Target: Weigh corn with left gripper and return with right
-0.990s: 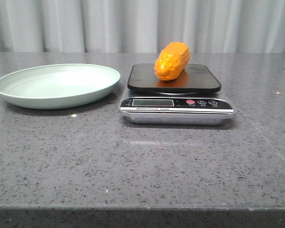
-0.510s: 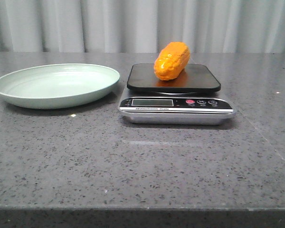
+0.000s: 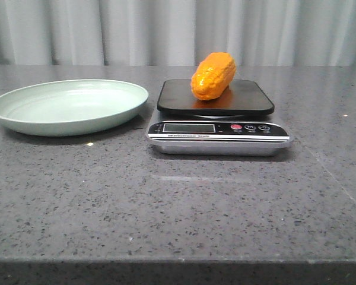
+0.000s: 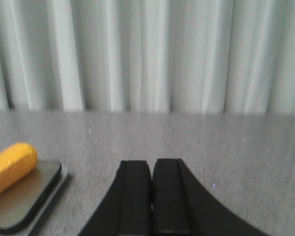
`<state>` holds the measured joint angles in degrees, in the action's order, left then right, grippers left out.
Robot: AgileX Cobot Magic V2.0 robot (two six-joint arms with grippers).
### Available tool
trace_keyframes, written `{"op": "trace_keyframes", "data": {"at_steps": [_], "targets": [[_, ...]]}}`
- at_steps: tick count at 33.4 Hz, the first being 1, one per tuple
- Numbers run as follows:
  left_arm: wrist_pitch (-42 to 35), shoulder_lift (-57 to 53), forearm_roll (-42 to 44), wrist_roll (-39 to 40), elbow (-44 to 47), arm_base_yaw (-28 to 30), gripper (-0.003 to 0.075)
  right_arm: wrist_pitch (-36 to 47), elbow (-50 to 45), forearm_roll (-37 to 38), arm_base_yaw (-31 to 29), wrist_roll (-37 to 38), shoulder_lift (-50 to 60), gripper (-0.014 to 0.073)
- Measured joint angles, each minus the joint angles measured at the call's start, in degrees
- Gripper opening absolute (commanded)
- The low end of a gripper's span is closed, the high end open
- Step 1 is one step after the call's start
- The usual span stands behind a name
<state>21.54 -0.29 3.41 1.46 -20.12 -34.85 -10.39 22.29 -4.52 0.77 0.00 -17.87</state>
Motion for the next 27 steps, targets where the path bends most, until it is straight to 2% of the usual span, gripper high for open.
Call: {"op": "trace_keyframes", "data": {"at_steps": [7,13,16,21,23,27], "targets": [[0.0,0.0,0.0,0.0,0.0,0.0,0.0132,-3.6,1.8,-1.7,0.0,0.0,-10.6,0.0150],[-0.1,0.0,0.0,-0.1,0.0,0.1,0.0133,-4.7,2.4,-3.2,0.0,0.0,-15.0,0.0164],[-0.1,0.0,0.0,-0.1,0.0,0.1,0.0132,-8.0,4.9,-3.5,0.8,0.0,-17.6,0.0274],[-0.2,0.0,0.0,-0.1,0.0,0.1,0.0132,-13.1,11.8,-3.6,5.6,-1.0,-23.4,0.0539],[-0.2,0.0,0.0,-0.1,0.0,0.1,0.0133,-13.8,15.3,-3.7,8.1,-1.3,-25.5,0.0577],[-0.2,0.0,0.0,-0.1,0.0,0.1,0.0132,-14.1,22.1,-3.8,14.8,-1.5,-30.7,0.0582]]}}
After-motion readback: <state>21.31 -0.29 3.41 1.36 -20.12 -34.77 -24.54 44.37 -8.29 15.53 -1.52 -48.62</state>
